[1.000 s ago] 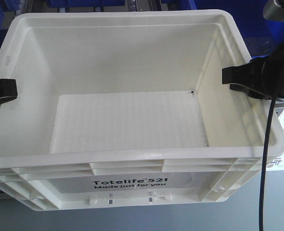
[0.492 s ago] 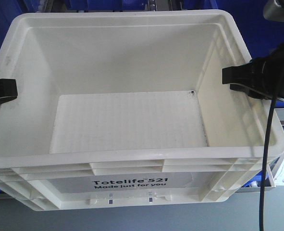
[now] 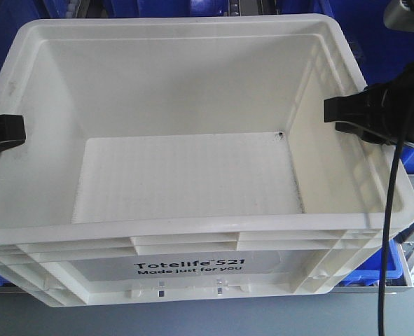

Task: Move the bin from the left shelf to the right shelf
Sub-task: 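Carry the crate with both grippers up to the blue-bin shelf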

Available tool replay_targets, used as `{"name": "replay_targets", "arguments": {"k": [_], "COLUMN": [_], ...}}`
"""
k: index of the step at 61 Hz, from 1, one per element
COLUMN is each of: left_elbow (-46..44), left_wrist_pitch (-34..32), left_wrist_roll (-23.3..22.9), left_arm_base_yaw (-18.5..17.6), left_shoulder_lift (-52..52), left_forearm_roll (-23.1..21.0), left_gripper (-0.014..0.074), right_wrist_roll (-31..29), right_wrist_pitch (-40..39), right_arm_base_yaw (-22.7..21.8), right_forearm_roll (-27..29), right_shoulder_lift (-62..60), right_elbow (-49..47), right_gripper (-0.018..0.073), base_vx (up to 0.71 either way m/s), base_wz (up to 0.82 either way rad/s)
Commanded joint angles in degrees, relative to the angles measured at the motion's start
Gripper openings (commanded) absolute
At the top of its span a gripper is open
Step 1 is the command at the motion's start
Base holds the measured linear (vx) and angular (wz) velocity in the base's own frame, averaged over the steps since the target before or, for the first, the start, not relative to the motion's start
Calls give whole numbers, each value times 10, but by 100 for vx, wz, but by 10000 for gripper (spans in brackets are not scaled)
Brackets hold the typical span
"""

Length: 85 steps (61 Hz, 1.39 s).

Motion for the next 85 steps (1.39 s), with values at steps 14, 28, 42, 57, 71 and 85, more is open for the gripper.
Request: {"name": "replay_targets", "arguments": {"k": [14, 28, 42, 57, 71, 85], "left_elbow": [-21, -21, -21, -21, -21, -21], "left_wrist_pitch": [-51, -51, -51, -51, -51, -51], "left_wrist_roll": [15, 15, 15, 15, 15, 15], "left_arm_base_yaw": [3, 3, 3, 3, 3, 3], "left_shoulder_lift": [-14, -14, -14, -14, -14, -14], "left_forearm_roll": [57, 57, 57, 57, 57, 57], "left_gripper": [104, 104, 104, 104, 104, 104], "right_wrist_roll": [-19, -19, -19, -19, -19, -19], "right_wrist_pitch": [-59, -59, -59, -59, -59, -59], "right_arm_base_yaw": [-8, -8, -8, -8, -8, -8], "right_forearm_roll": [-61, -61, -61, -61, -61, -61], "right_shoulder_lift": [-21, -21, -21, -21, -21, -21], "right_elbow": [-22, -22, -22, -22, -22, -22], "right_gripper": [-5, -5, -5, -5, -5, -5], "base_vx": [6, 7, 8, 10, 11, 10], "base_wz": [1, -1, 0, 1, -1, -2]}}
